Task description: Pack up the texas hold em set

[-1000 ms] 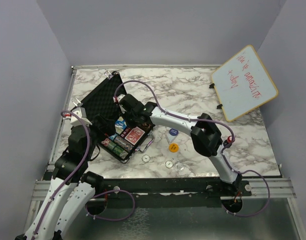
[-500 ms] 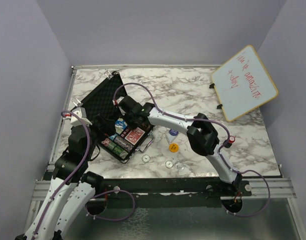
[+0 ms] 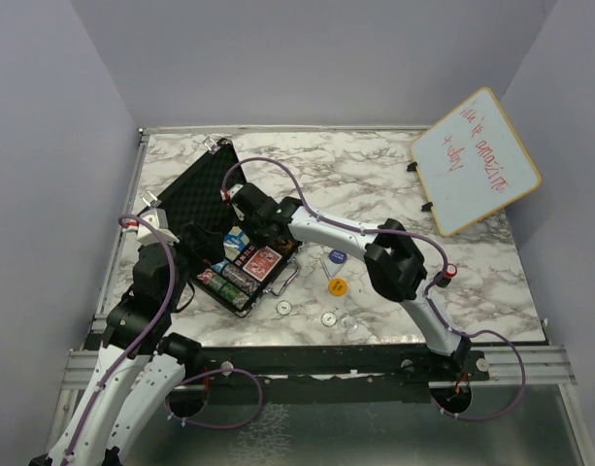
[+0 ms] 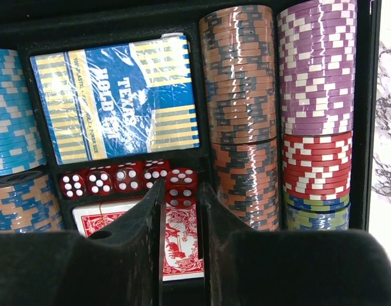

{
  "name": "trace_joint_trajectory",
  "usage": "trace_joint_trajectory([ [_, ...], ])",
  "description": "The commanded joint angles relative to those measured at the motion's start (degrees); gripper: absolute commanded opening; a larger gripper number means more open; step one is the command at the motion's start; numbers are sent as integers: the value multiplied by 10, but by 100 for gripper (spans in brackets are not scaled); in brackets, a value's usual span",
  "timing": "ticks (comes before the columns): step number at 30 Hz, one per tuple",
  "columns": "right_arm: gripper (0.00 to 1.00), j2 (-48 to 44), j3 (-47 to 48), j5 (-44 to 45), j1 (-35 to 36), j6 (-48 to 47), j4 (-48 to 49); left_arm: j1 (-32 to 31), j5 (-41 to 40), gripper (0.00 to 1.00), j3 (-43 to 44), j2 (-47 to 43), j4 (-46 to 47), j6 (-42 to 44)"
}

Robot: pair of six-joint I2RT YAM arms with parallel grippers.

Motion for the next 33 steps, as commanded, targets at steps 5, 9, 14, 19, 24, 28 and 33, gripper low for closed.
trace_joint_trajectory([
  [5, 25, 27, 17, 1, -4, -5, -10, 0, -14, 99, -2, -2, -6, 0],
  [9, 25, 32, 17, -6, -5, -10, -2, 0, -13, 99, -2, -1, -6, 0],
  [14, 29, 44, 31, 3, -6, -10, -11, 0, -14, 99, -2, 0, -6, 0],
  [19, 43, 29, 14, -12, -5, -7, 3, 0, -14, 99, -2, 0, -6, 0],
  [24, 45, 11, 7, -28, -8, -1, 18, 0, -14, 99, -3, 0, -6, 1],
  [28, 44, 2, 11, -24, -10, 7, 19, 0, -14, 99, -3, 0, -6, 1],
  [33, 44, -17, 7, -9, -11, 17, 25, 0, -14, 99, -3, 0, -6, 1],
])
